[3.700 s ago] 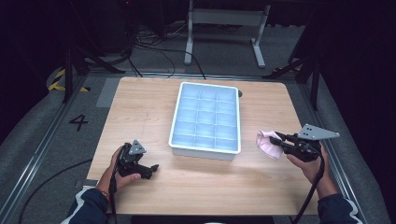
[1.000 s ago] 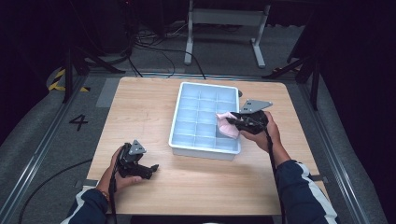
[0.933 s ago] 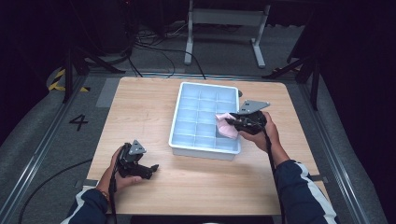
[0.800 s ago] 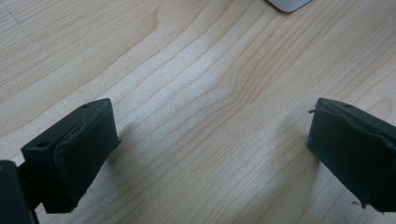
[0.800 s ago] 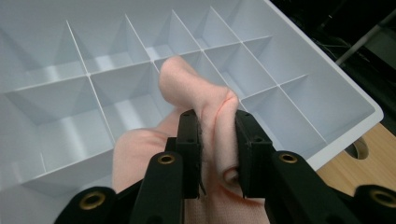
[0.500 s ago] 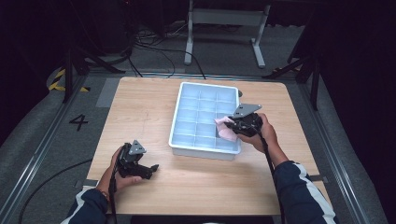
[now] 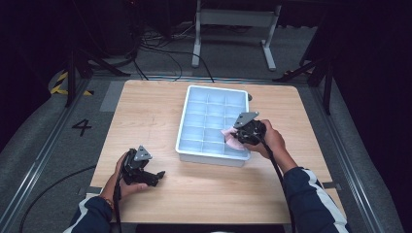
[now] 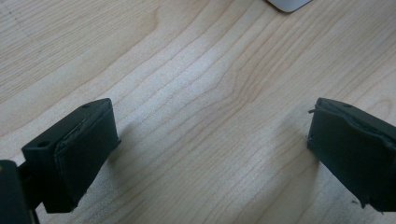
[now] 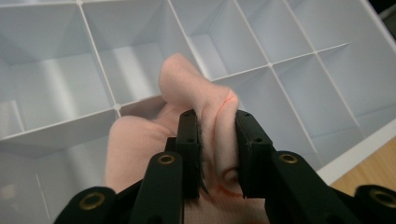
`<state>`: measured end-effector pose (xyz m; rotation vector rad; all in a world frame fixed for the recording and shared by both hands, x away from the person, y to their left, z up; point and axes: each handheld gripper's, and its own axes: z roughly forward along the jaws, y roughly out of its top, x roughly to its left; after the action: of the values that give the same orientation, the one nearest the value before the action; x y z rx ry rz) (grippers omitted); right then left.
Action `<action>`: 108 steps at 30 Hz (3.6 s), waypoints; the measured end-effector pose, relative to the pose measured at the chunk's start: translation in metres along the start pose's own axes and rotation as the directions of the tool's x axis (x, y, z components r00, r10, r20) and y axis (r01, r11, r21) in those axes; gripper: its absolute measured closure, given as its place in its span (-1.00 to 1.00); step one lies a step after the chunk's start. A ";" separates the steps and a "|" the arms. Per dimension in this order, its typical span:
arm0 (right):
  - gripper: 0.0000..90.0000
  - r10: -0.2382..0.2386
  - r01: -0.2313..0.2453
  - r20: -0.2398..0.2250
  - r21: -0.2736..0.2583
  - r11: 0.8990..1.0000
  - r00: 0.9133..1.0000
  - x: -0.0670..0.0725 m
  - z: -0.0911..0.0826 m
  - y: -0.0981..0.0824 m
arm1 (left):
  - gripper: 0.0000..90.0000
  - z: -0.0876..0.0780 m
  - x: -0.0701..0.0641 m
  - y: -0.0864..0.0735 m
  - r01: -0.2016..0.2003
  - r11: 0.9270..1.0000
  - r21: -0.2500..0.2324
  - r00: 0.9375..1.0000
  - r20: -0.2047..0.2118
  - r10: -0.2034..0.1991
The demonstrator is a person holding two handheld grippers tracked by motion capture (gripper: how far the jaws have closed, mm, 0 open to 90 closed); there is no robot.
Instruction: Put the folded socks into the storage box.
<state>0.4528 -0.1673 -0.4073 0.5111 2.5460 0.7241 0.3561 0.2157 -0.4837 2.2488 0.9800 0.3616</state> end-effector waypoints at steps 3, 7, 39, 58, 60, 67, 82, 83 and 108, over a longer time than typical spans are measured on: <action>0.65 -0.018 0.018 -0.018 0.034 0.999 1.000 0.002 0.004 0.001 | -0.96 0.000 0.000 0.000 0.000 1.000 0.000 1.000 0.000 0.000; 0.65 -0.035 0.037 -0.029 0.068 0.997 0.999 0.001 0.008 0.002 | -0.96 0.000 0.000 0.000 0.000 1.000 0.000 1.000 0.000 0.000; 0.66 -0.134 0.165 -0.128 0.278 0.946 0.983 -0.007 0.031 0.022 | -0.95 0.000 0.000 0.000 0.006 1.000 0.002 1.000 -0.001 -0.006; 0.66 -0.164 0.249 -0.234 0.399 0.883 0.958 -0.007 0.044 0.033 | -0.95 0.000 0.000 0.000 0.009 1.000 0.000 1.000 0.004 -0.009; 0.66 -0.171 0.260 -0.234 0.426 0.867 0.957 -0.006 0.047 0.037 | -0.95 -0.001 0.000 0.000 0.010 1.000 0.002 1.000 0.009 -0.010; 0.64 -0.163 0.260 -0.241 0.460 0.849 0.957 -0.006 0.052 0.040 | -0.94 0.000 0.000 -0.001 0.005 1.000 -0.005 1.000 0.004 -0.005; 0.61 -0.141 0.237 -0.233 0.463 0.854 0.962 -0.006 0.056 0.040 | -0.93 -0.001 0.000 -0.001 0.003 1.000 -0.006 1.000 0.001 -0.003; 0.61 -0.143 0.238 -0.231 0.461 0.855 0.962 -0.005 0.055 0.039 | -0.93 -0.001 0.000 -0.001 0.002 1.000 -0.006 1.000 0.001 -0.002; 0.30 -0.084 0.139 -0.180 0.322 0.936 0.980 -0.013 0.025 0.030 | -0.93 -0.001 0.000 -0.001 0.008 1.000 -0.006 1.000 0.002 -0.008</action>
<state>0.4824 -0.1396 -0.4053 0.4216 2.8442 0.3027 0.3551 0.2162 -0.4838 2.2391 0.9850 0.3582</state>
